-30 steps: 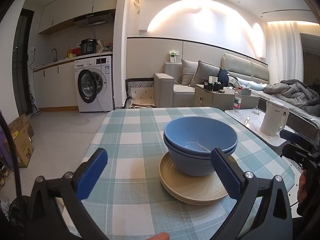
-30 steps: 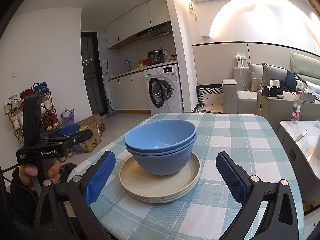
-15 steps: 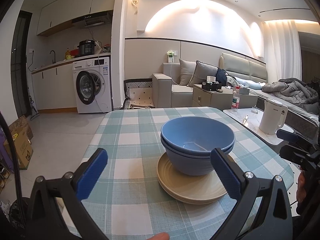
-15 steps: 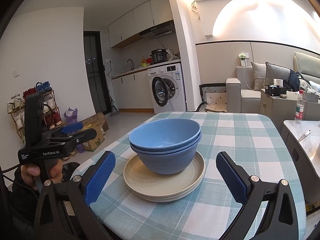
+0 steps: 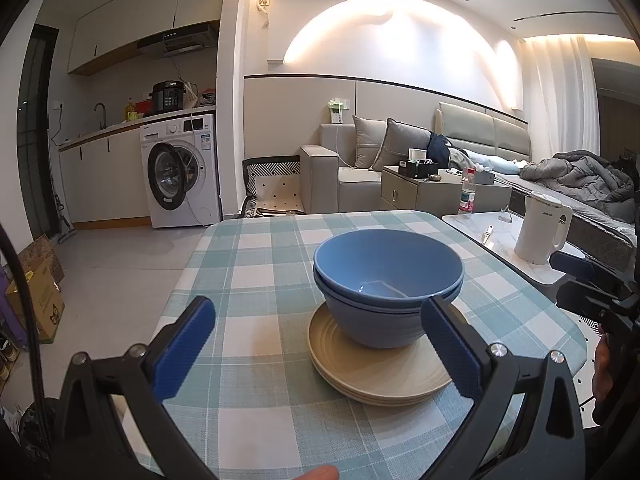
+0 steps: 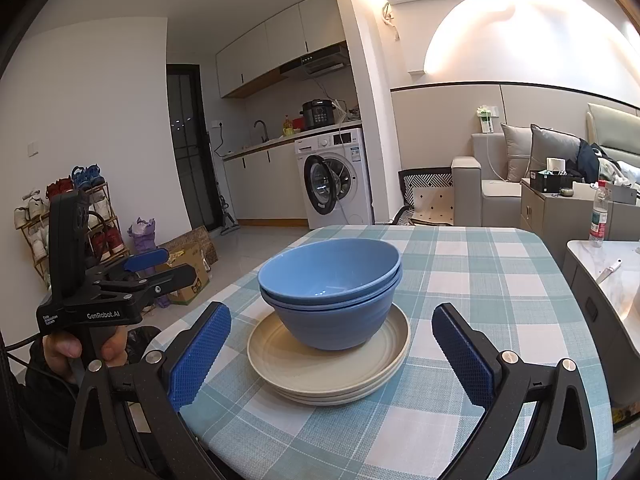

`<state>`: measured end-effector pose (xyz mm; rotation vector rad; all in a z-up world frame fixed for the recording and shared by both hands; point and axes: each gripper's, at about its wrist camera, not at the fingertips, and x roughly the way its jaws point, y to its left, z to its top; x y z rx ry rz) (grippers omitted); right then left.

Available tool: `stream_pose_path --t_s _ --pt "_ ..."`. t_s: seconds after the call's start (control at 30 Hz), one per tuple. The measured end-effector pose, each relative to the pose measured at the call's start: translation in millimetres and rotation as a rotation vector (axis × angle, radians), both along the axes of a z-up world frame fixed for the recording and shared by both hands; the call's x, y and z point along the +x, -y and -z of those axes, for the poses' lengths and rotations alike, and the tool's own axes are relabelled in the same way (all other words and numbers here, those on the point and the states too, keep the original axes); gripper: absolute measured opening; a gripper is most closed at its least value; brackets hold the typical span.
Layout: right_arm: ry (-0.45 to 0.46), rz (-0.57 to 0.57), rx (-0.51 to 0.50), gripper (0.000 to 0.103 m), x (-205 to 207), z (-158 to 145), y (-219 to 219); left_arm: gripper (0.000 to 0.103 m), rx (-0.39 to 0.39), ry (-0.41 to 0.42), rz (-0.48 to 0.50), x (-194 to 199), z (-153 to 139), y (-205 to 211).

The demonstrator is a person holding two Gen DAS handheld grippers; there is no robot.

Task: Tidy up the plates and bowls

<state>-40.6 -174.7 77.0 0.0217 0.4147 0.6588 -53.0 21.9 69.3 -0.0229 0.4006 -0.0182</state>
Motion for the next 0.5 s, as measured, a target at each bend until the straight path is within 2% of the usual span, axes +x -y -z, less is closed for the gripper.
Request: stream_pose_path --t_s 0.5 --pt "-0.002 -0.007 -0.004 0.102 -0.7 0.7 -2.5 0.103 -0.004 -0.001 0.005 -0.1 0.7 1.0"
